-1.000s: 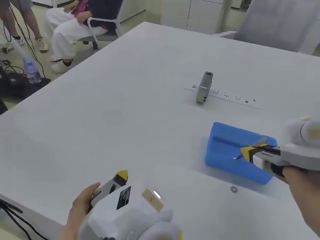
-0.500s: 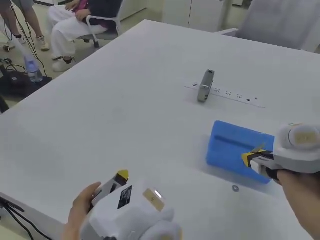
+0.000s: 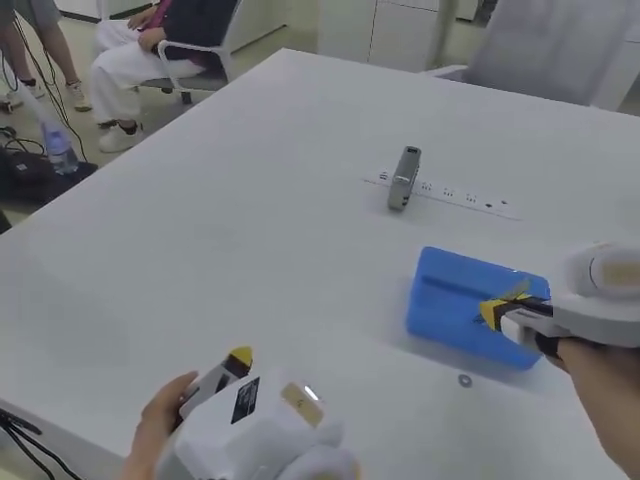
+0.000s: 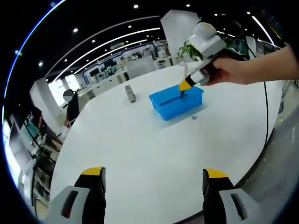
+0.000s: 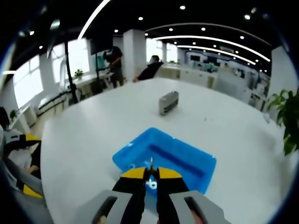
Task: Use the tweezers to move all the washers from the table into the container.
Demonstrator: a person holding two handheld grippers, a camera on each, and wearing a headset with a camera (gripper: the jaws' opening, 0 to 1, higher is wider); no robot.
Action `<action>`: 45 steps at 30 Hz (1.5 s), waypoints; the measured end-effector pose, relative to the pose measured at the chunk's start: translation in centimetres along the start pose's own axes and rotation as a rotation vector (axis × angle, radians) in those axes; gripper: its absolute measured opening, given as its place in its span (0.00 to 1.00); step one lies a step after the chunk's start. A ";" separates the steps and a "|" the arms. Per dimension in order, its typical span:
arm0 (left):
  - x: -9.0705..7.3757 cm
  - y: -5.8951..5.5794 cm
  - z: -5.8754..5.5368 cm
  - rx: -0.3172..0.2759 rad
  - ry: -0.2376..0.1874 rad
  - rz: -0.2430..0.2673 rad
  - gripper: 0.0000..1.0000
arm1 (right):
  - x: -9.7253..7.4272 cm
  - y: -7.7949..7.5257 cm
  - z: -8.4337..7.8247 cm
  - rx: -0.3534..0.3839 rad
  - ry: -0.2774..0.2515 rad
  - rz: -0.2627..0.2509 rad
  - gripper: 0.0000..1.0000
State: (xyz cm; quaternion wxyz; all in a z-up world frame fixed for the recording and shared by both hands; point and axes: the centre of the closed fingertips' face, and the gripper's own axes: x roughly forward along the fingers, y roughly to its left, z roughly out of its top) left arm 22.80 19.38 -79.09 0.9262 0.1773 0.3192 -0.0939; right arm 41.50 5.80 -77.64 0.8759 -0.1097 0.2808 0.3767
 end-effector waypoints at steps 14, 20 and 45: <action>-0.1 -0.2 0.4 0.001 -0.022 -0.012 0.87 | -3.7 2.0 -1.6 0.024 -0.027 0.040 0.04; -0.2 -0.3 0.7 -0.001 -0.040 -0.016 0.87 | -3.9 2.5 -3.9 0.056 0.017 0.050 0.04; -2.1 0.4 4.1 -0.118 -0.259 -0.023 0.91 | -1.5 2.5 -5.4 0.100 0.090 0.038 0.04</action>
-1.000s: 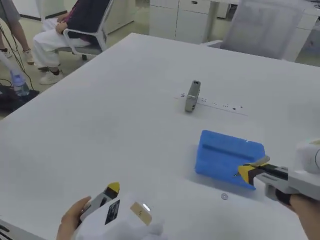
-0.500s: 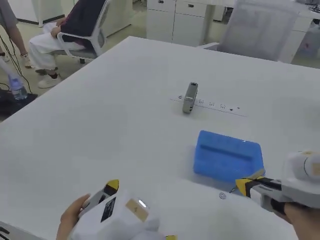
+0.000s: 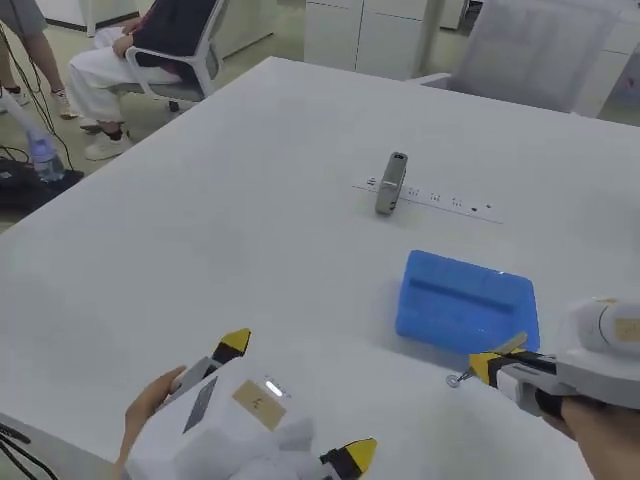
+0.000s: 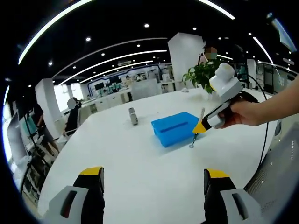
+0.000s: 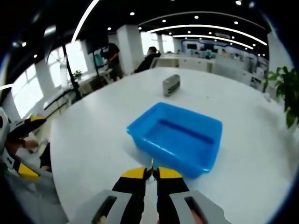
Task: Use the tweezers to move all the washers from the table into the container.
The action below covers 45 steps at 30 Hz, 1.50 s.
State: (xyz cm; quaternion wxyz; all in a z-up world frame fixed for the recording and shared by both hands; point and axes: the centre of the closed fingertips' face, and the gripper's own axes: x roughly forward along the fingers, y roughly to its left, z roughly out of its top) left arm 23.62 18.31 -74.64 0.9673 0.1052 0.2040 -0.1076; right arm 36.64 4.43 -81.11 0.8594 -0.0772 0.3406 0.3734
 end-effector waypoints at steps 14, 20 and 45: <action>-0.6 -0.3 2.4 -0.075 -0.140 -0.029 0.99 | 1.0 -0.4 -0.1 -0.054 0.034 -0.010 0.02; -0.5 -0.3 2.3 -0.076 -0.134 -0.027 0.99 | 1.0 -0.1 -0.4 -0.064 0.047 -0.012 0.00; 0.0 -0.1 0.9 -0.038 -0.056 0.000 0.99 | 0.7 2.9 -4.2 -0.800 0.285 0.240 0.26</action>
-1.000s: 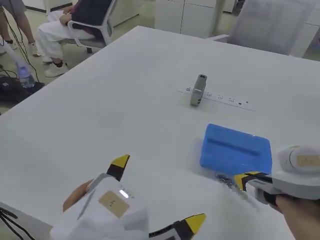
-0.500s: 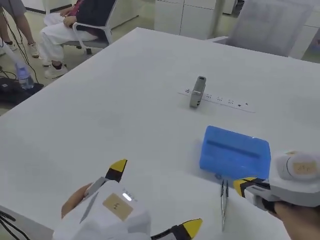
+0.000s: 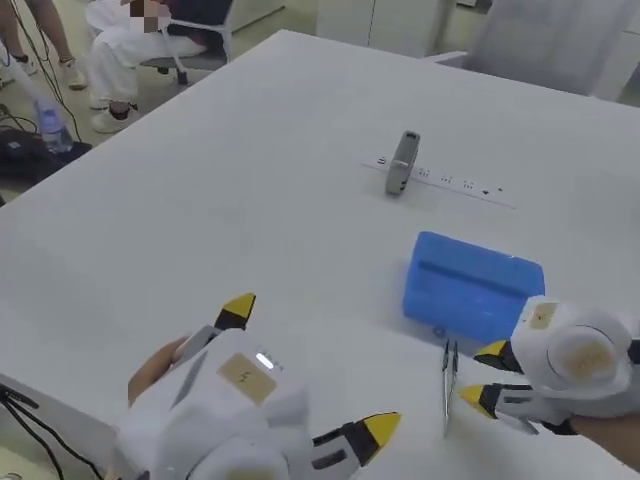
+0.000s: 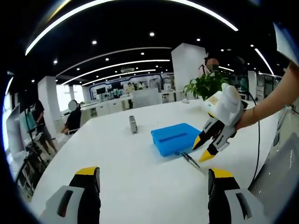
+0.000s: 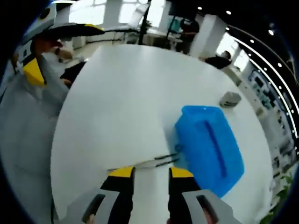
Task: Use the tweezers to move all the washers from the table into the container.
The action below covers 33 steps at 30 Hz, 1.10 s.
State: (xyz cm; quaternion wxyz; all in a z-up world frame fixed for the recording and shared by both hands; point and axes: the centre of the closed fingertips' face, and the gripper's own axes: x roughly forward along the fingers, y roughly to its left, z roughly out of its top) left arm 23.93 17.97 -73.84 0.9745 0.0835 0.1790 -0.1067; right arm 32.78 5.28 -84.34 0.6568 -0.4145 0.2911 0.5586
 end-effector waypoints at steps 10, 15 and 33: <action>0.1 0.3 -0.5 0.006 0.025 0.014 0.98 | 0.9 0.1 -0.3 -0.515 0.171 0.101 0.27; 0.1 0.4 -0.6 0.007 0.032 0.021 0.98 | 1.7 0.3 0.2 -0.585 0.192 0.162 0.25; 0.3 0.7 -1.0 0.008 0.053 0.033 0.96 | 3.0 1.1 -0.4 -0.555 0.206 0.294 0.03</action>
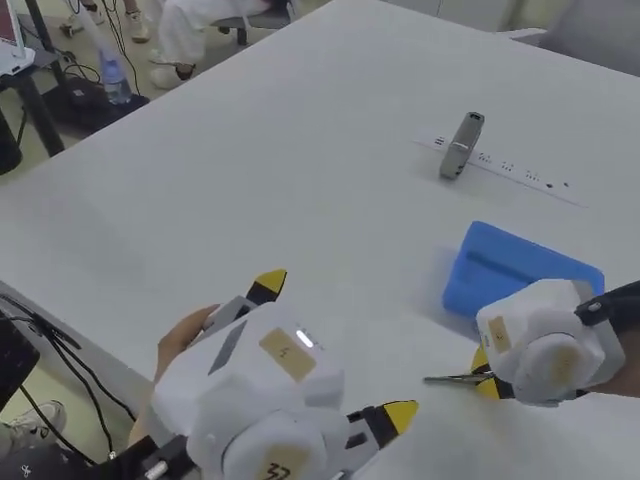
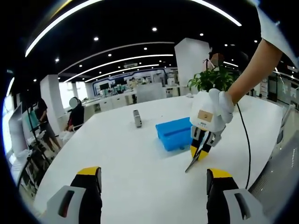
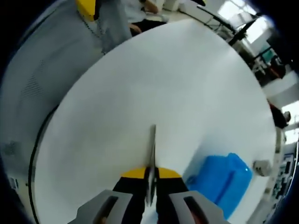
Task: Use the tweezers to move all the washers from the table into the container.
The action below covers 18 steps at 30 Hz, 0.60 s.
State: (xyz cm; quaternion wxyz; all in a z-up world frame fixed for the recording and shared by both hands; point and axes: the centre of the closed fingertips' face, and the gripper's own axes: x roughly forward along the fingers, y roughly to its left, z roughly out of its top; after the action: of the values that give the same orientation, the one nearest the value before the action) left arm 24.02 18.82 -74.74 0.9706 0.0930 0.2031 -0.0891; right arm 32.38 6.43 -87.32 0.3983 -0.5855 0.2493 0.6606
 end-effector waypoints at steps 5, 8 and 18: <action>0.1 -0.3 -0.2 0.012 0.012 -0.014 0.96 | -0.2 0.0 0.0 0.113 -0.034 -0.023 0.01; 0.2 -0.5 -0.4 0.017 0.021 -0.021 0.96 | -0.3 0.0 0.3 0.222 -0.098 -0.050 0.01; 0.7 -1.0 -0.2 -0.105 0.058 -0.102 0.96 | -4.3 -0.8 2.7 0.658 -0.424 -0.218 0.01</action>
State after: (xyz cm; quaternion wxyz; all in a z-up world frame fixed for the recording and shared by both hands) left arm 24.32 17.82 -75.37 0.9621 0.0341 0.2400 -0.1250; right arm 31.45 8.00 -82.53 0.6748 -0.3007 0.2961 0.6055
